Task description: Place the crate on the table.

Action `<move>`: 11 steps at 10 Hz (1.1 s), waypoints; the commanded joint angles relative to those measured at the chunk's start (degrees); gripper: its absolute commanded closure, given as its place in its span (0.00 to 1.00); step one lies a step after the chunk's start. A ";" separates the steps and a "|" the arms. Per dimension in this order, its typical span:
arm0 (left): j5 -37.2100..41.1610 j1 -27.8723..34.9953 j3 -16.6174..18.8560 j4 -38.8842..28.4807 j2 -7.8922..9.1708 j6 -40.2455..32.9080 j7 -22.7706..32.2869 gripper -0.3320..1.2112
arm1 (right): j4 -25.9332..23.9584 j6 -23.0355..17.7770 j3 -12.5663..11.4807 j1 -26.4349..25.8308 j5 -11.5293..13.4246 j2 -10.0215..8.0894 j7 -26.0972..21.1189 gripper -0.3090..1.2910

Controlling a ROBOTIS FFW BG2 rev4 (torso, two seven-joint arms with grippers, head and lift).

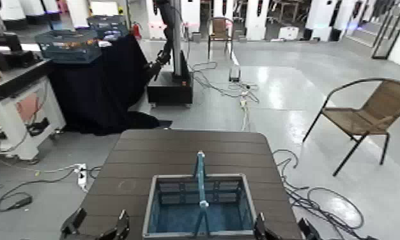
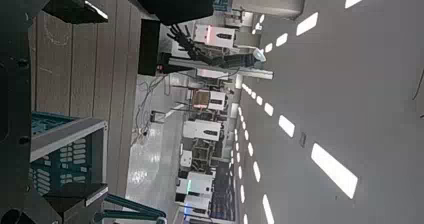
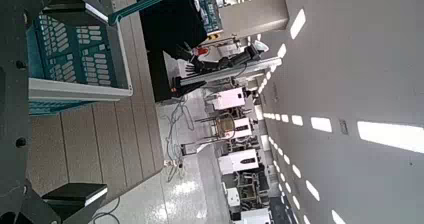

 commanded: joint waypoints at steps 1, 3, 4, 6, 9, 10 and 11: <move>-1.81 0.48 -0.43 0.07 -0.19 -0.96 0.32 0.28 | 0.00 0.09 -0.03 -0.08 0.00 0.00 0.01 0.27; -2.07 0.48 -0.35 0.07 -0.11 -1.14 0.32 0.28 | 0.00 0.18 -0.03 -0.08 0.00 -0.09 0.01 0.27; -2.24 0.48 -0.26 0.16 -0.02 -1.31 0.32 0.28 | 0.00 0.26 -0.03 -0.08 0.00 -0.09 0.01 0.27; -2.60 0.31 -0.35 0.34 -0.11 -1.40 0.32 0.28 | 0.09 0.35 -0.03 -0.08 0.00 -0.17 0.01 0.27; -2.86 0.13 -0.52 0.86 -0.02 -1.67 0.32 0.28 | 0.09 0.62 -0.03 -0.16 0.00 -0.26 0.01 0.27; -2.86 0.04 -0.52 0.95 -0.02 -1.75 0.32 0.28 | 0.09 0.62 0.06 -0.16 0.00 -0.26 0.01 0.27; -2.86 -0.04 -0.61 1.04 -0.02 -1.75 0.32 0.28 | 0.09 0.62 -0.03 -0.16 0.00 -0.26 0.01 0.27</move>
